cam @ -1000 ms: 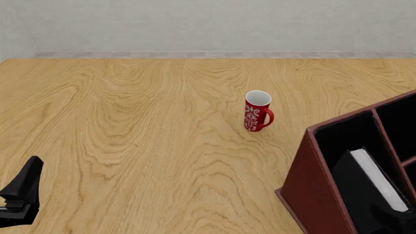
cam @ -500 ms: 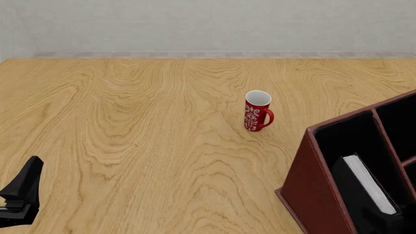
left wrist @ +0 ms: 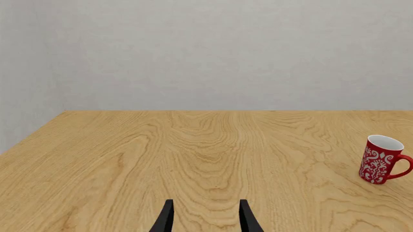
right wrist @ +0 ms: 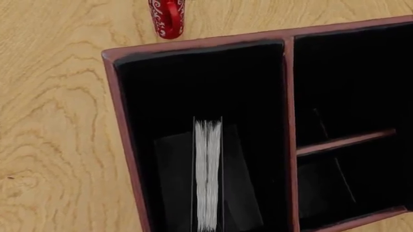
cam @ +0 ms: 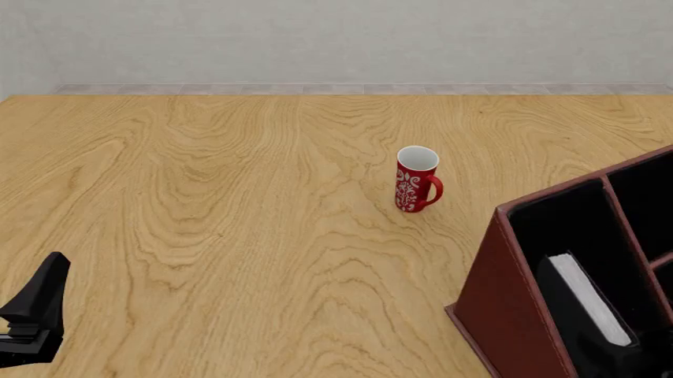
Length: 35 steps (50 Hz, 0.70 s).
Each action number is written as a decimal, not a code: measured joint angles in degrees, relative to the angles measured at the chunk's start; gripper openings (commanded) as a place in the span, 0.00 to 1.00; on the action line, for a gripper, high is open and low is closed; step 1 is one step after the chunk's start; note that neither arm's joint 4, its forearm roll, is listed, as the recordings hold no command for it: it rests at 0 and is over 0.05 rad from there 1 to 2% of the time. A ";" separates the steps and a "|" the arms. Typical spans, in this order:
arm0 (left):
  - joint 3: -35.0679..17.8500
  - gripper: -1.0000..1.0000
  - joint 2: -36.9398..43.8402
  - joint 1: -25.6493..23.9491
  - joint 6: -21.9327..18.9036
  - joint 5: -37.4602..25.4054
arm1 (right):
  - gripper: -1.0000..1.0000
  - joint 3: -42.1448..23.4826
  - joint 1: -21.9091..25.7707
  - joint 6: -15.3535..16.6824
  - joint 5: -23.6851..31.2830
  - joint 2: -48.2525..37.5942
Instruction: Pick up the book and place it in the left compartment of the caddy.
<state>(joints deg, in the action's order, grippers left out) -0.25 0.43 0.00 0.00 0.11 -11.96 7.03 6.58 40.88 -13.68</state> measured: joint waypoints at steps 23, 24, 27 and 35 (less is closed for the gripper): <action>0.00 1.00 0.00 0.00 0.00 0.00 | 1.00 -0.01 -0.75 -0.90 -0.02 -0.16; 0.00 1.00 0.00 0.00 0.00 0.00 | 1.00 -0.03 -0.76 -0.92 -0.01 -0.18; 0.00 1.00 0.00 0.00 0.00 0.00 | 1.00 -0.08 -0.79 -0.93 0.05 -0.22; 0.00 1.00 0.00 0.00 0.00 0.00 | 1.00 -0.22 -0.90 -0.87 0.34 -0.17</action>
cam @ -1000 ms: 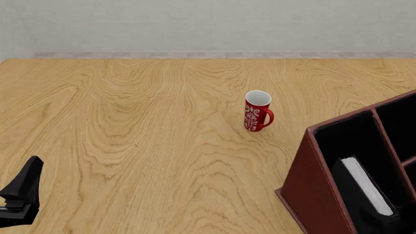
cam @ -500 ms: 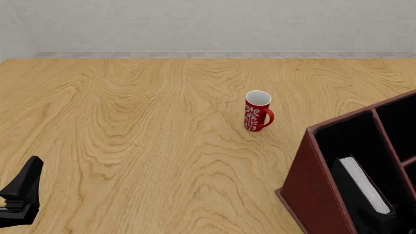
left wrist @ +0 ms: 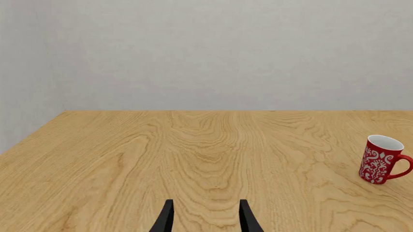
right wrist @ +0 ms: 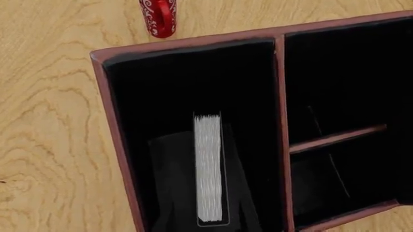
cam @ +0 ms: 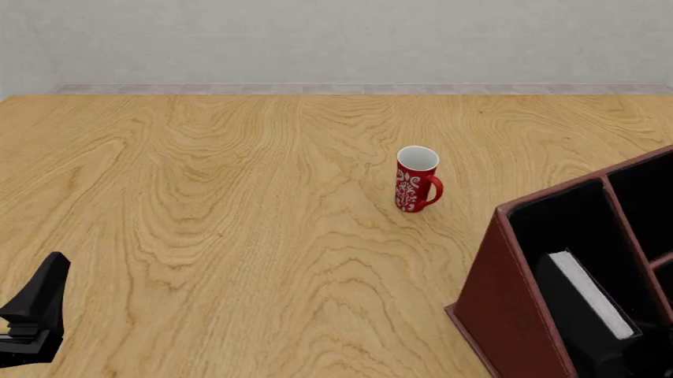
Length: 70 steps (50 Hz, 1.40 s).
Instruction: Pick up the book and place it in the left compartment of the caddy.
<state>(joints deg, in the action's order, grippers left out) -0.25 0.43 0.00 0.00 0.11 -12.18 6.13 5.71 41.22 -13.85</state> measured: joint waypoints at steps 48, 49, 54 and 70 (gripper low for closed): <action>0.00 1.00 0.00 0.00 0.00 0.00 | 1.00 -13.34 0.46 2.47 14.11 5.23; 0.00 1.00 0.00 0.00 0.00 0.00 | 1.00 -13.74 0.46 2.53 14.41 5.28; 0.00 1.00 0.00 0.00 0.00 0.00 | 1.00 -15.84 0.49 2.83 16.04 5.53; 0.00 1.00 0.00 0.00 0.00 0.00 | 1.00 -22.20 1.29 3.47 20.75 5.95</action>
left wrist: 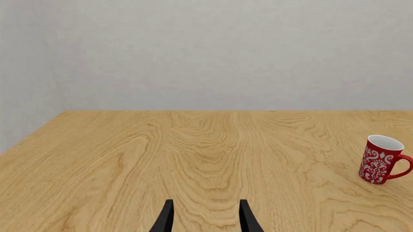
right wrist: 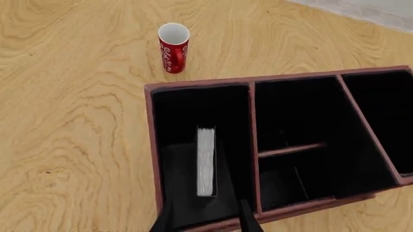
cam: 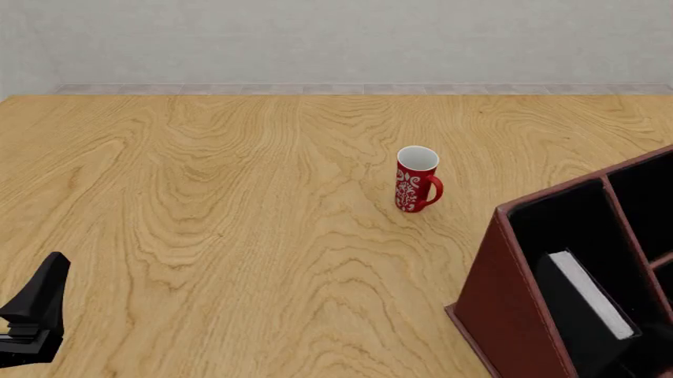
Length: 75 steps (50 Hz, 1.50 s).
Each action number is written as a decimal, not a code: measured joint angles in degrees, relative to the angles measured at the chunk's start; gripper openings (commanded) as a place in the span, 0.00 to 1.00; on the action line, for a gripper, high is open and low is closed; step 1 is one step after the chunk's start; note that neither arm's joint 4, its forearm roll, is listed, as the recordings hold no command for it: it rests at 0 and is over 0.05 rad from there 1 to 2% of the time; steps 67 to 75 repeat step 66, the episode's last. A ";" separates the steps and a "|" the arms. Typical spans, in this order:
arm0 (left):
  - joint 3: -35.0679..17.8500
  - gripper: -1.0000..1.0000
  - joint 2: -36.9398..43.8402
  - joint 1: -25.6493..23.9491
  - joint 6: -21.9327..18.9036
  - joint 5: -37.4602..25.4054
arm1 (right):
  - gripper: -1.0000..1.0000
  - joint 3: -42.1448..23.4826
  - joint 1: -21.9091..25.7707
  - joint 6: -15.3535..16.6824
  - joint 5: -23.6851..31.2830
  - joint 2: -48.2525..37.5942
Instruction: Pick up the book and place it in the left compartment of the caddy.
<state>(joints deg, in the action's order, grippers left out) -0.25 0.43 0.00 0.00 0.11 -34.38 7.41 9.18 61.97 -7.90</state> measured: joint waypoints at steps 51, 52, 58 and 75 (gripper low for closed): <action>0.00 1.00 0.00 0.00 0.00 0.00 | 1.00 -17.78 2.85 1.23 7.46 -2.63; 0.00 1.00 0.00 0.00 0.00 0.00 | 1.00 -18.07 2.97 1.13 7.37 -2.75; 0.00 1.00 0.00 0.00 0.00 0.00 | 1.00 -19.51 4.32 -0.14 5.73 -3.84; 0.00 1.00 0.00 0.00 0.00 0.00 | 1.00 -19.55 7.94 -3.30 -1.48 -7.27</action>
